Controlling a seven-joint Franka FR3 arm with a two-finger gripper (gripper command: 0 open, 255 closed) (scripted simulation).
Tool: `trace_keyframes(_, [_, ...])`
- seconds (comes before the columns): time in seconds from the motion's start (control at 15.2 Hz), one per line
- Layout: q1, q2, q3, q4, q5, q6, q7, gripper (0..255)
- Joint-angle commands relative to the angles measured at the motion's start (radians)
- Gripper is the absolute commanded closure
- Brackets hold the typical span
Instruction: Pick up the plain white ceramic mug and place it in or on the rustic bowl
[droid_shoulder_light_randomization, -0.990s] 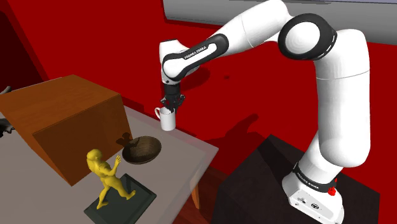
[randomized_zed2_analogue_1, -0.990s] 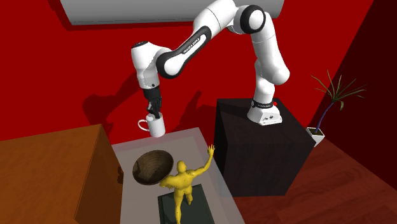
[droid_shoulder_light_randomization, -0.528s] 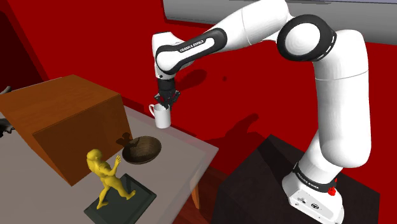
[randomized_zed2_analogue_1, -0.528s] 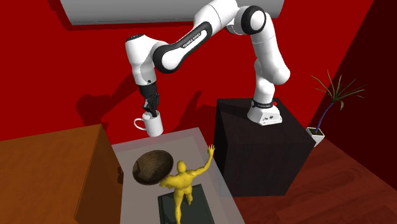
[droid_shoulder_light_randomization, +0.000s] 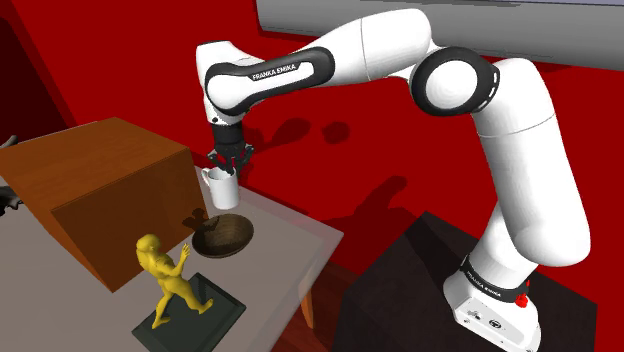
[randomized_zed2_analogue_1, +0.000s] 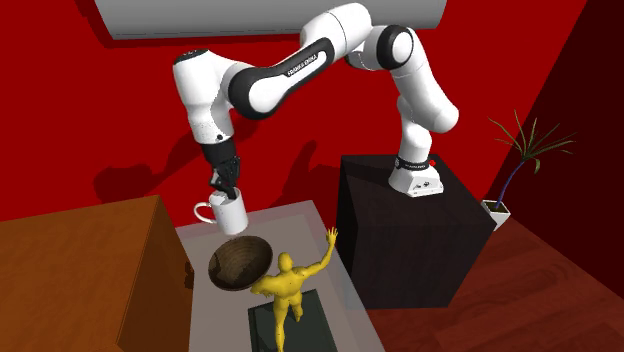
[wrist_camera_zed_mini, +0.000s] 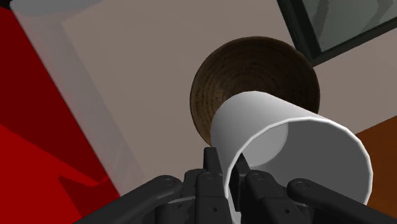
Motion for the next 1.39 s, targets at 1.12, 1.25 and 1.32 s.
trace_keyframes(1.12, [0.065, 0.163, -0.007, 0.075, -0.03, 0.089, 0.055, 255])
trace_keyframes(1.25, [0.065, 0.173, -0.009, 0.065, -0.032, 0.109, 0.055, 255])
trace_keyframes(1.32, [0.065, 0.179, -0.009, 0.06, -0.032, 0.118, 0.055, 255])
